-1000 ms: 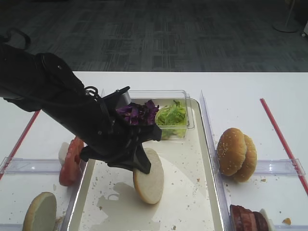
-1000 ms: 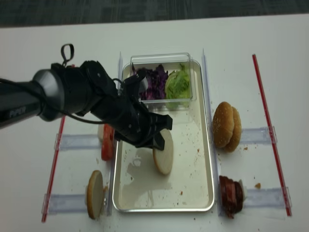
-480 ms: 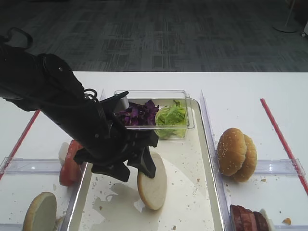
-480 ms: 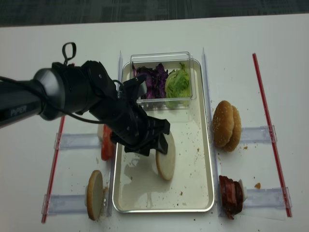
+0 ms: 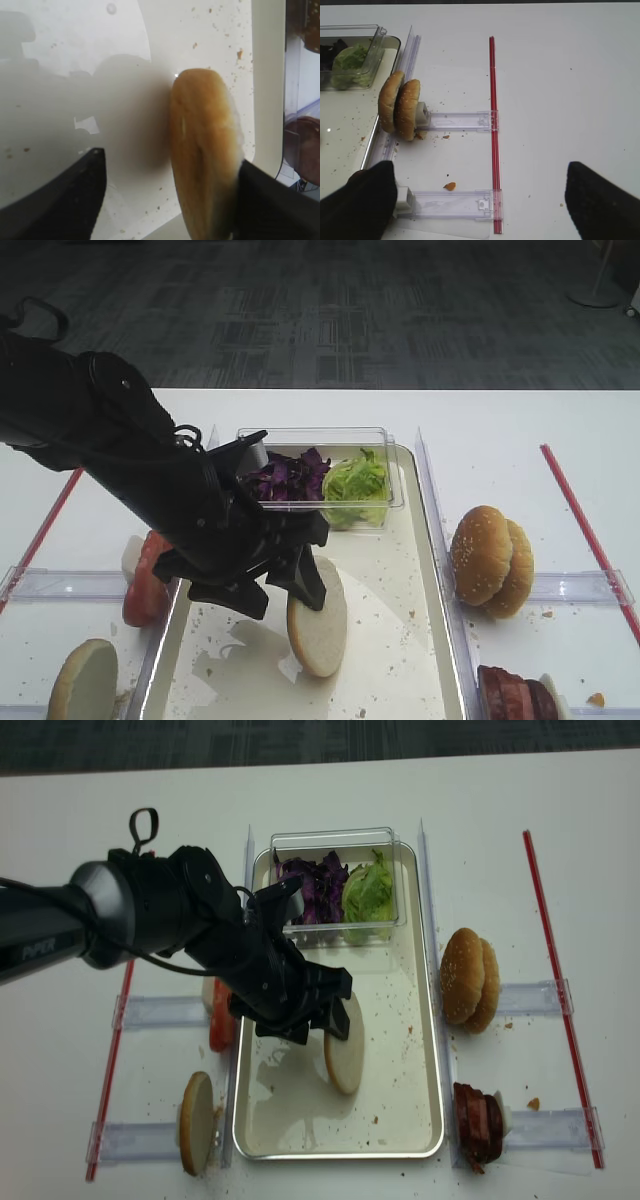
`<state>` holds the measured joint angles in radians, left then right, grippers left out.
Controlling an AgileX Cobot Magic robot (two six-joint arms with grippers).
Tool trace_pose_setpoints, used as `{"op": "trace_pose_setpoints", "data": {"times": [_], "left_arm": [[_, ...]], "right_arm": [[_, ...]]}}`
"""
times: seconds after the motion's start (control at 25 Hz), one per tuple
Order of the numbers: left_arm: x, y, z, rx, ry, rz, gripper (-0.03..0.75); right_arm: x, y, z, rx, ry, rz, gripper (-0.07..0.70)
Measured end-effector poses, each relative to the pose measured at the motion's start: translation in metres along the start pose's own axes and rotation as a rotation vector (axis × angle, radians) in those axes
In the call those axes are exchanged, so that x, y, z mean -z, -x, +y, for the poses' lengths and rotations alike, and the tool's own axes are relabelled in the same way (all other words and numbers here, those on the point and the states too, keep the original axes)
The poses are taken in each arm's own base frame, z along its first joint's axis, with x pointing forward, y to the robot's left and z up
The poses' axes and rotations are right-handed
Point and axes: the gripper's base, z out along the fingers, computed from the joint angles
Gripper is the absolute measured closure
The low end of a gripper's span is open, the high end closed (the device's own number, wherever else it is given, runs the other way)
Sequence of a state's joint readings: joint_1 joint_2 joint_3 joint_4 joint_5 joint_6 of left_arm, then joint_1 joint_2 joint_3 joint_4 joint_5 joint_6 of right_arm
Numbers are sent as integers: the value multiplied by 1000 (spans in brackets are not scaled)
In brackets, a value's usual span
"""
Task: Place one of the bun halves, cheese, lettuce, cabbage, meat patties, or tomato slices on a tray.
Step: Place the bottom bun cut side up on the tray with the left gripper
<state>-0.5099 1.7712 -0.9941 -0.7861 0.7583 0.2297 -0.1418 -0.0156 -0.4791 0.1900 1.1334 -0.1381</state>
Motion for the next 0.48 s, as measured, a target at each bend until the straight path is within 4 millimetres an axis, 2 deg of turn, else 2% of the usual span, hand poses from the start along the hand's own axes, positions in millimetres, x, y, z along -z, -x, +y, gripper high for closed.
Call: {"op": "trace_pose_setpoints", "data": {"times": [0.48], "left_arm": [[0, 0, 0, -1, 1, 0, 278]], "right_arm": [[0, 0, 0, 0, 0, 0, -60]]}}
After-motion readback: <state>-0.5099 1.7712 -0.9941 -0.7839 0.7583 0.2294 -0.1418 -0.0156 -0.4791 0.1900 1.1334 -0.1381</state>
